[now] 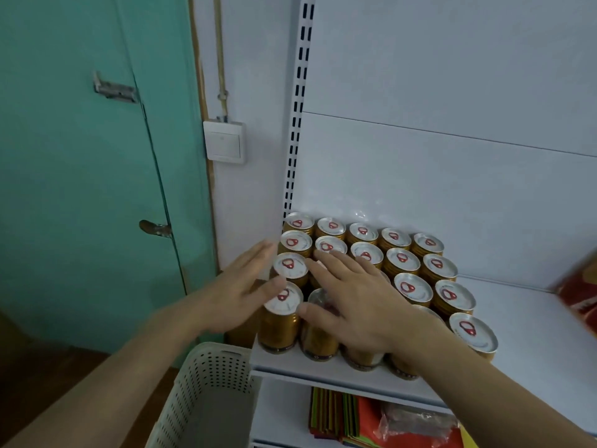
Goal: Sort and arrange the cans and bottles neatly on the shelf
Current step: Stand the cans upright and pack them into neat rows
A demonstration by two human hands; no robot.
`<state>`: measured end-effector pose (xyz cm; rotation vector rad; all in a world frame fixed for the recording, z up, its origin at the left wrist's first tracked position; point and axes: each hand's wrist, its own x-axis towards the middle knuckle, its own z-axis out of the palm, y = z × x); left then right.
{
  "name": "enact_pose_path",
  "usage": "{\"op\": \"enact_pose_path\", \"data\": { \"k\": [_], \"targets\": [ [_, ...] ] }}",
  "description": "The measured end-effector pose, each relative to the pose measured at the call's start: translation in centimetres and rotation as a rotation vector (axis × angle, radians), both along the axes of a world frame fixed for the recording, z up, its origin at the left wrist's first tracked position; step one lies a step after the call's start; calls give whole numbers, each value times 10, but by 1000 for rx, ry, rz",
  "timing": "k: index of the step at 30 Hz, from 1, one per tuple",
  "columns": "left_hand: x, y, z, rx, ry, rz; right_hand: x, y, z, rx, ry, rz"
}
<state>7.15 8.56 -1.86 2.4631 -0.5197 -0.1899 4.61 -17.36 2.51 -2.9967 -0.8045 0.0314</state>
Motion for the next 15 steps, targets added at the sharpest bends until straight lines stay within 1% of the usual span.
{"op": "enact_pose_path", "data": {
  "k": [1, 3, 4, 6, 8, 10, 12, 15],
  "targets": [
    [1, 6, -8, -81, 39, 22, 3, 9, 2, -7, 1, -3],
    [2, 10, -24, -158, 94, 19, 8, 24, 1, -31, 0, -20],
    [1, 7, -30, -190, 118, -15, 10, 29, -1, -49, -6, -31],
    [-1, 1, -36, -327, 165, -91, 12, 33, -6, -66, 9, -68],
    [0, -1, -40, -430, 189, -119, 11, 33, -9, -44, 40, -103],
    [2, 1, -42, -435, 220, -116, 10, 31, -10, -31, 36, -113],
    [7, 2, -48, -438, 202, -103, 9, 31, -11, -25, 30, -119],
    [22, -3, -54, -500, 180, -15, 9, 30, -11, -16, 50, -128]
  ]
}}
